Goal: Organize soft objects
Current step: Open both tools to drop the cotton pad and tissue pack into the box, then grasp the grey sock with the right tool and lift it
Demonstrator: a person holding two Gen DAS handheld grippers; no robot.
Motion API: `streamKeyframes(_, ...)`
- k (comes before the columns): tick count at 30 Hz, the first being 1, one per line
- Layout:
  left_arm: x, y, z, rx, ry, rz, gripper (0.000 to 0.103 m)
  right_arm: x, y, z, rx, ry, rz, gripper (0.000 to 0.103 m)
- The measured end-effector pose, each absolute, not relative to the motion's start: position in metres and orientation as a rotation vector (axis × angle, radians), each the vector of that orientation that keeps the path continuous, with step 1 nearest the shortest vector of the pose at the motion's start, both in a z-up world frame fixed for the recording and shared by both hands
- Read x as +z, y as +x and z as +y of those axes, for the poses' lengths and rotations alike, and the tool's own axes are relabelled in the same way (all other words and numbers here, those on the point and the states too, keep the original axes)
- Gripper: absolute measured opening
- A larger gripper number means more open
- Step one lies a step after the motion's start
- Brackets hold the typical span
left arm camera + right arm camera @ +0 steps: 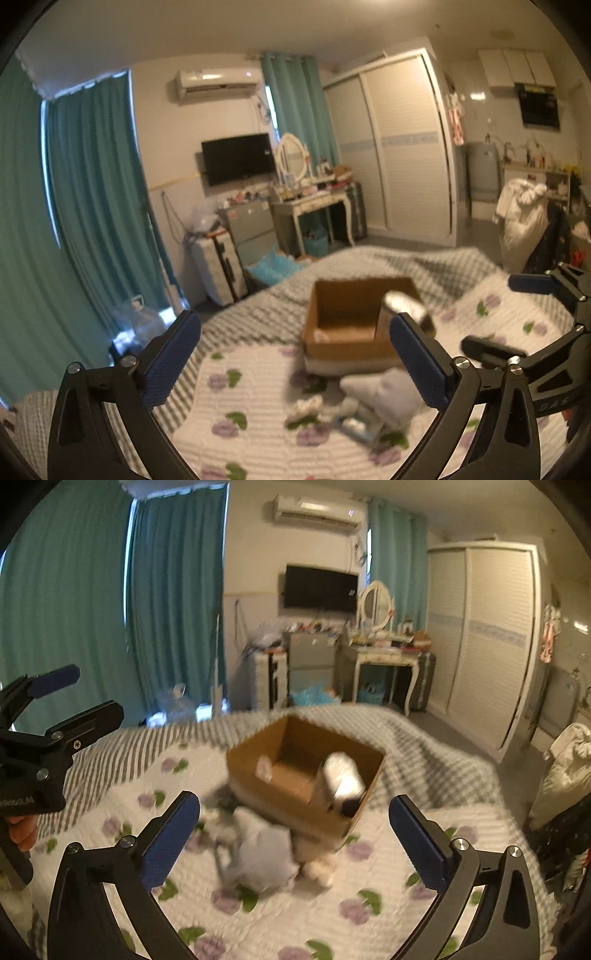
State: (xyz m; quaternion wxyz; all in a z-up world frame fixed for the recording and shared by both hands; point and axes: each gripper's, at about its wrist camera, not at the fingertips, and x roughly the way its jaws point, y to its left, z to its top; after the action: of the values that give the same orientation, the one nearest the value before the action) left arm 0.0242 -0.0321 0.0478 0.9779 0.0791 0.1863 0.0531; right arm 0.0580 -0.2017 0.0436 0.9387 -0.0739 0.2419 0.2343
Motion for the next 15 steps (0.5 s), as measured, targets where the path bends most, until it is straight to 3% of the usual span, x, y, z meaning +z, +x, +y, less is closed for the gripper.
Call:
streamKeyframes(9,-0.053,0.051,-0.008,0.138,0.078,0.526,0.103,-0.061,0.108,-0.173,0.503,-0.156,0.681,0.103)
streamKeyframes(15,-0.104,0.061,0.006,0.16,0.081,0.618,0.103,-0.104,0.137,-0.156,0.543,-0.115,0.762,0.09)
